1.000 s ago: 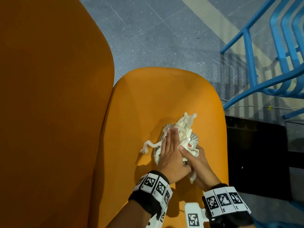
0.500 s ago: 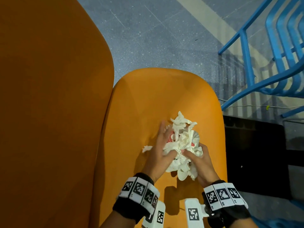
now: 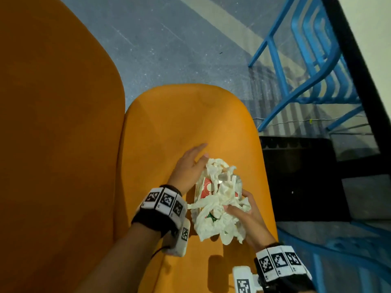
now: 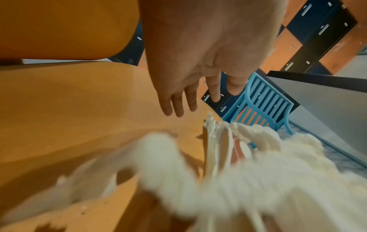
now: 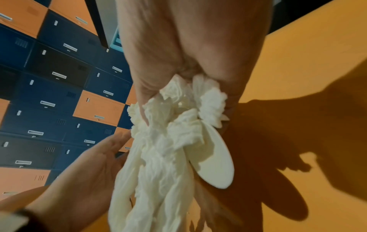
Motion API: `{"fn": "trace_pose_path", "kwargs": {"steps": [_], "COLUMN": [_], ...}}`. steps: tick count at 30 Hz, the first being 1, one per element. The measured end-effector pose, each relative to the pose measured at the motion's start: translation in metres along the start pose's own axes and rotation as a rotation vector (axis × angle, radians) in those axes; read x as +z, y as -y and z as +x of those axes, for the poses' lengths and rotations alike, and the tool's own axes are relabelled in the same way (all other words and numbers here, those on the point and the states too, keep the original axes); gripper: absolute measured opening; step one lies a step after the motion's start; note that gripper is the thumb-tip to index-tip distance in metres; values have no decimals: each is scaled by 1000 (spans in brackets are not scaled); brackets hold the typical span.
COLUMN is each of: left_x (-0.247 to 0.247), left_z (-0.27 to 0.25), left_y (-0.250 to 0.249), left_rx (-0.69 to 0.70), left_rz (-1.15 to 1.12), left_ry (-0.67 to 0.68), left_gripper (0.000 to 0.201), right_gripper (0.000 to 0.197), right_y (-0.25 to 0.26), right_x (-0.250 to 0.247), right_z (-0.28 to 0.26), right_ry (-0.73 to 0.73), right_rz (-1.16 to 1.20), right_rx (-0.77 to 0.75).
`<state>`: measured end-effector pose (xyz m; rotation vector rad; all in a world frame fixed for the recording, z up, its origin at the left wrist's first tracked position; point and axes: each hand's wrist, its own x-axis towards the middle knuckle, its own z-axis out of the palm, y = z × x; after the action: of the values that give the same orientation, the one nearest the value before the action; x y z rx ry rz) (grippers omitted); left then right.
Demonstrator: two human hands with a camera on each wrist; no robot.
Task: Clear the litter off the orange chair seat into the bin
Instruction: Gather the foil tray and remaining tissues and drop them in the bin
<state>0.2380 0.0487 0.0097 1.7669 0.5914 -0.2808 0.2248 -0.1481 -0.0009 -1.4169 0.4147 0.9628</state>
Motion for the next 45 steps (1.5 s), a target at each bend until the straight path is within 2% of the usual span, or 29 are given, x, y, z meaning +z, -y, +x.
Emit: {"fn": "trace_pose_path", "kwargs": {"steps": [3,5,7,10,12,15,17,21,24,26,28,30,34,36,39,41,43,45], "left_x": [5,11,16,19,24,37,44,49,54,56,57,55,39,28,10,-2,-7,-1], "left_z": [5,-2,-15,-45,-70,-104,-114,-124,-129,-132,-135,-140,-141,-141,-136,-135,-138,-147], "left_y": [-4,-1,3,3,4,15,27,36,42,43,45,43,43,46,51,57,64,70], "left_rx": [-96,-80,-19,84,201,387,430,546,608,616,597,521,301,231,88,-27,-118,-155], "left_rz": [83,152,187,127,89,350,532,779,874,888,895,857,498,289,12,-73,-101,-111], "left_ry": [220,291,191,-36,-102,-44,5,-20,-2,27,49,109,261,182,-144,-268,-266,-198], "left_gripper": [54,43,29,24,22,27,34,39,51,56,53,46,38,35,36,35,32,27], "right_gripper": [54,57,59,54,49,47,49,58,77,75,67,61,55,51,59,67,68,63], "right_y": [-10,-16,-24,-34,-40,-47,-51,-60,-68,-71,-72,-72,-68,-66,-67,-70,-77,-89], "right_x": [-5,-7,-9,-7,-3,3,7,6,7,10,13,13,13,14,7,1,-8,-18], "right_z": [-20,-32,-41,-51,-57,-62,-64,-66,-63,-62,-62,-63,-63,-61,-61,-68,-82,-101], "right_ry": [18,15,4,-31,-67,-106,-140,-157,-124,-74,-83,-146,-256,-293,-346,-348,-345,-322], "right_rz": [6,3,12,74,135,241,294,374,405,410,416,436,335,282,301,337,383,433], "right_rx": [10,11,2,-23,-39,-51,-55,-58,-71,-94,-104,-101,-132,-148,-169,-170,-159,-155]}}
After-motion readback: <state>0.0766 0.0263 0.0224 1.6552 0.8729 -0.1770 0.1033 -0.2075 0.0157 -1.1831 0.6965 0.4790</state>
